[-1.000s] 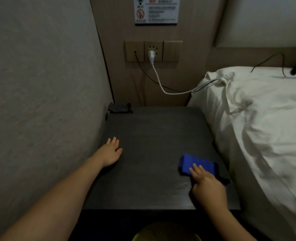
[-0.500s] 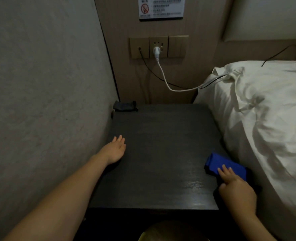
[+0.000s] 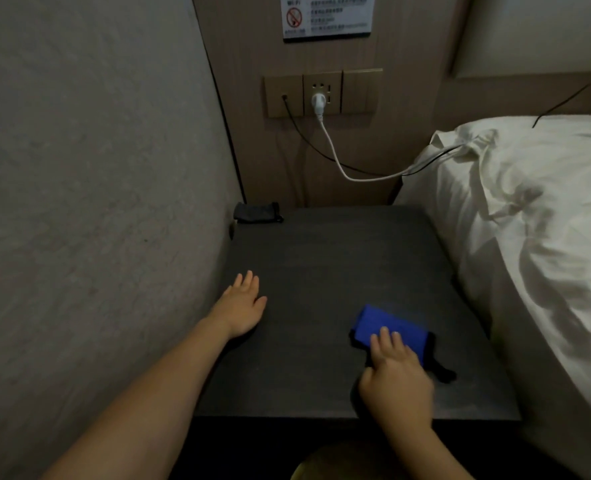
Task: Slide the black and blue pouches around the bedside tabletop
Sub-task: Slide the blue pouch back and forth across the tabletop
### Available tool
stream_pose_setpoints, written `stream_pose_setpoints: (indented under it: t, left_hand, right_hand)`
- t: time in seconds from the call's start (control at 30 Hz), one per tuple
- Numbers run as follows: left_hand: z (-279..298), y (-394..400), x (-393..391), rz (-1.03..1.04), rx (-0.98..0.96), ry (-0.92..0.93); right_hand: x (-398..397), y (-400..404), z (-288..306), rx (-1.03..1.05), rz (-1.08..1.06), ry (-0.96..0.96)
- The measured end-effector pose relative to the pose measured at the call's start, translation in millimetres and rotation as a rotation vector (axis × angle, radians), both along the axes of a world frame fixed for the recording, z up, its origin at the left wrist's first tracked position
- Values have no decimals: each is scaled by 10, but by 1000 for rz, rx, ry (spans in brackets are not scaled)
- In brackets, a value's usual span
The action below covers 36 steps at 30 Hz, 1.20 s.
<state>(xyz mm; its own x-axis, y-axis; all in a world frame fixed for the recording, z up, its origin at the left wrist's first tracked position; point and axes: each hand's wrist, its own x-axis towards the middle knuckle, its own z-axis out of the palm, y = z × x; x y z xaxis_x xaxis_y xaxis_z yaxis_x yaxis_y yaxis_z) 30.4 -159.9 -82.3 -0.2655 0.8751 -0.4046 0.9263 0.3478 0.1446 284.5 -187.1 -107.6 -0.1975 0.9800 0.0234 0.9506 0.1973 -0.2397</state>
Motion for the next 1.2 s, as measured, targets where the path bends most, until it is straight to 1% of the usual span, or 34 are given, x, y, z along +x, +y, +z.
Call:
stream_pose_setpoints:
  t: [0.13,0.27,0.5,0.63,0.8,1.0,1.1,1.2]
  left_hand:
    - [121,92,-64,53,-56,-117]
    - [215,225,-196,149,-85,-157]
    - [149,279,-276,145,-94,-137]
    - [168,280,-258,129,-128,-111]
    - [240,252,-208,113,-123,-107]
    - [322,188,-104,79,-127,-91]
    - [269,175,-129,111,-110,-100]
    - [203,185,-165,96,-99,-88]
  right_hand:
    - [-574,-139,-95,-20,190,58]
    - [-1081,-299,-63,3,323,116]
    - [-1666,-382,13,-98,462,161]
    - [-1884,-456,3,-110,499,195]
    - [-1949,-555,-64,-112,566,186]
    - [-1726,-591,-155,-47,680,209]
    - [-1539,-540,-201,17,688,202]
    - [-1251,-435,-250,87,650,204]
